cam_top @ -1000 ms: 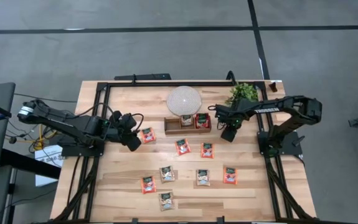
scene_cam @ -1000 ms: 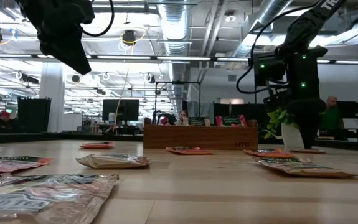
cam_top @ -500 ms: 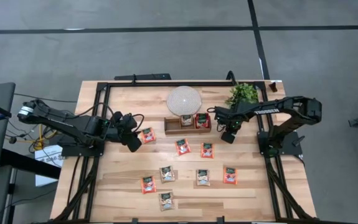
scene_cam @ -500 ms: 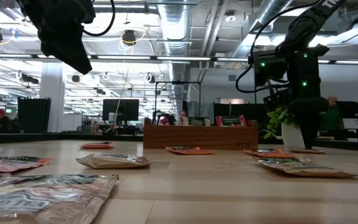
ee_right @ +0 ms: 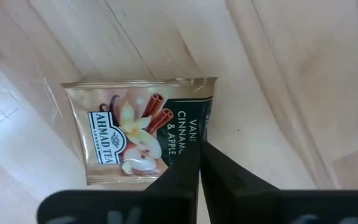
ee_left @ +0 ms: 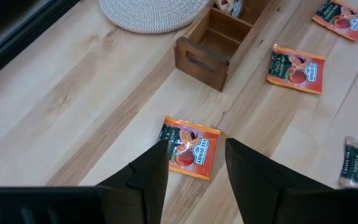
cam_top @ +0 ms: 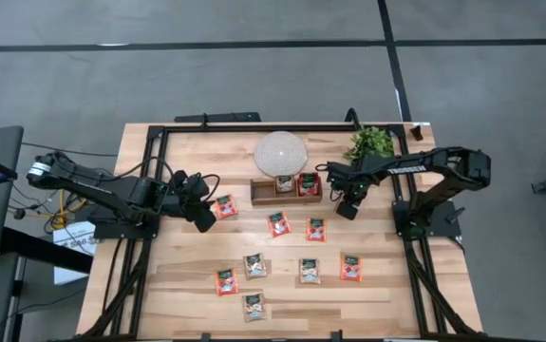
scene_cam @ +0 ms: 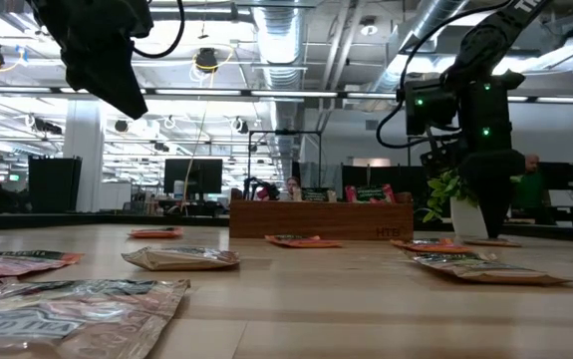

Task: Pick & Place Tea
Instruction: Put the brown tea bag into the middle slot of the wooden organizer

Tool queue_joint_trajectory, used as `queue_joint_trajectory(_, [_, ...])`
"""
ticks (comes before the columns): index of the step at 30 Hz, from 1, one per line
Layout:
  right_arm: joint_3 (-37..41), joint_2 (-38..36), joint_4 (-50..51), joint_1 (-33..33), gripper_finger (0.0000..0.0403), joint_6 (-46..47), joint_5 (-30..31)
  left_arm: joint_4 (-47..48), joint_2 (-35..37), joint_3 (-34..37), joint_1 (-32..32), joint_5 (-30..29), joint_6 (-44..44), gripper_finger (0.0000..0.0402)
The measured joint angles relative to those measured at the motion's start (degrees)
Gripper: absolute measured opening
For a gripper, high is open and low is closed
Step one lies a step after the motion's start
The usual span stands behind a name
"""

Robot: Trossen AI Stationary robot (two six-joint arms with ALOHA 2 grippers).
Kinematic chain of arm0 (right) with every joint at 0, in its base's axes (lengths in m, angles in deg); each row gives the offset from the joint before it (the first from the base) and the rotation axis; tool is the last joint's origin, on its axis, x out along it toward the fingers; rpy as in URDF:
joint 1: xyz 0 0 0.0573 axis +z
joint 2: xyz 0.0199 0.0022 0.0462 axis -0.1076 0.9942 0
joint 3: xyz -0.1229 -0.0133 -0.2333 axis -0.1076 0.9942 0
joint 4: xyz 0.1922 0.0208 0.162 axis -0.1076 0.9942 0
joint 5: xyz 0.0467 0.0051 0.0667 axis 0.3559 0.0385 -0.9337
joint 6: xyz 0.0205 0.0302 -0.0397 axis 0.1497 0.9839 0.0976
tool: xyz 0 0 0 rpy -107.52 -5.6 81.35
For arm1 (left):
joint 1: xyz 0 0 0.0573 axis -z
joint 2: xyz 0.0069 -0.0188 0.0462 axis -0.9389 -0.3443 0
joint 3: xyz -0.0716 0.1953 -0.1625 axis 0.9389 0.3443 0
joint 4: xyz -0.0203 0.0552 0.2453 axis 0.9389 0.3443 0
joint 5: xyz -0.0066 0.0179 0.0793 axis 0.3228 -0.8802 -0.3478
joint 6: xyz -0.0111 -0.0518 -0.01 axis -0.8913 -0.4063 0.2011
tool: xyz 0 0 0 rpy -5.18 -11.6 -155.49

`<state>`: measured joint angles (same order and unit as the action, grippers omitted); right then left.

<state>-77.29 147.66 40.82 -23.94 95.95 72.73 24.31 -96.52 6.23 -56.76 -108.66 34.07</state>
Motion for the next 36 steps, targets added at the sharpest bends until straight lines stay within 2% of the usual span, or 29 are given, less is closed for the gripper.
queue_joint_trajectory(7, [0.0, 0.0, 0.2, 0.0, 0.0031, 0.0, -0.7, 0.0, 0.0, 0.0, 0.0, 0.2, 0.1, 0.0151])
queue_joint_trajectory(19, [-1.0, 0.0, 3.7, -0.6, 0.0109, 0.4, -1.7, 0.0, 0.0, 0.0, 0.0, 0.1, 1.1, 0.0151])
queue_joint_trajectory(27, [-5.5, -0.6, 7.1, -1.9, 0.0113, 1.5, -2.3, 0.0, 0.0, 0.0, 0.0, 0.1, 1.9, 0.0151])
queue_joint_trajectory(36, [-3.1, 0.0, 4.0, 1.2, 0.0113, 3.4, -3.1, 0.0, 0.0, 0.0, 0.0, 0.1, 2.0, 0.0151])
